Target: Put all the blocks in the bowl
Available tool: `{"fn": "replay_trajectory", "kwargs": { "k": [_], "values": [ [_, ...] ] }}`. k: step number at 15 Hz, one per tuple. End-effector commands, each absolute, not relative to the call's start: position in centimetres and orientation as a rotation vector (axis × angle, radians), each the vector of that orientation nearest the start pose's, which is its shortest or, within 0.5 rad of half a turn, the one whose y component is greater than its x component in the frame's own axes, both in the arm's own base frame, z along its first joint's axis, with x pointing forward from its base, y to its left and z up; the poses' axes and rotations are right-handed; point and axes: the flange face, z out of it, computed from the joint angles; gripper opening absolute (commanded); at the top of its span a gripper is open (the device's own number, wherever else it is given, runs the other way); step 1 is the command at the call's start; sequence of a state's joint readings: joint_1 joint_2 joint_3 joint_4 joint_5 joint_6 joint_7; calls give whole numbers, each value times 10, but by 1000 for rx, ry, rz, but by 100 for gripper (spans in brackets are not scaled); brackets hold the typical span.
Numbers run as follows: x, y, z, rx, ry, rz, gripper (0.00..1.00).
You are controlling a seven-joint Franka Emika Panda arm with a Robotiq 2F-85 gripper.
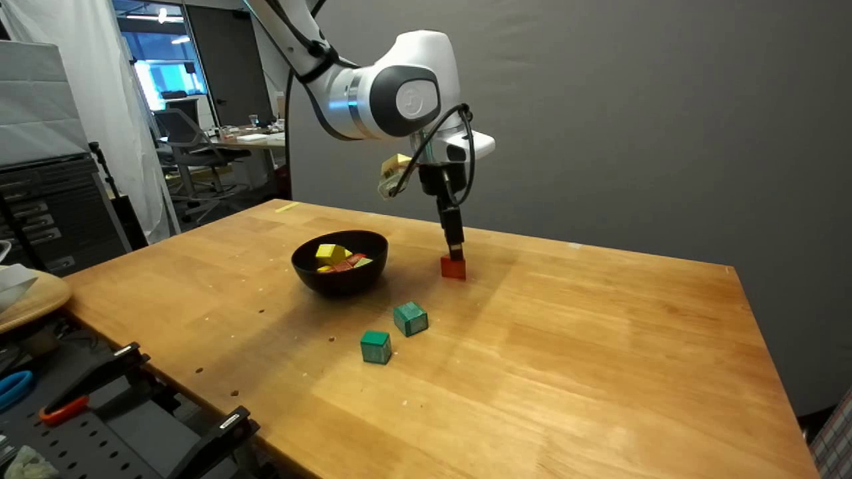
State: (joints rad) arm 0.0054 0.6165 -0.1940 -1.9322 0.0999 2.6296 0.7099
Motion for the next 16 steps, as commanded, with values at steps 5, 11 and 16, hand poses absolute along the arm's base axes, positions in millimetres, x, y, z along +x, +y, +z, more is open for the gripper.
{"fn": "replay_trajectory", "kwargs": {
  "k": [5, 11, 16],
  "values": [
    [643, -123, 152, -2799, 1469, -64, 52],
    [632, -121, 154, -2789, 1492, -24, 23],
    [607, -76, 228, -2961, 1128, -106, 23]
  ]
}}
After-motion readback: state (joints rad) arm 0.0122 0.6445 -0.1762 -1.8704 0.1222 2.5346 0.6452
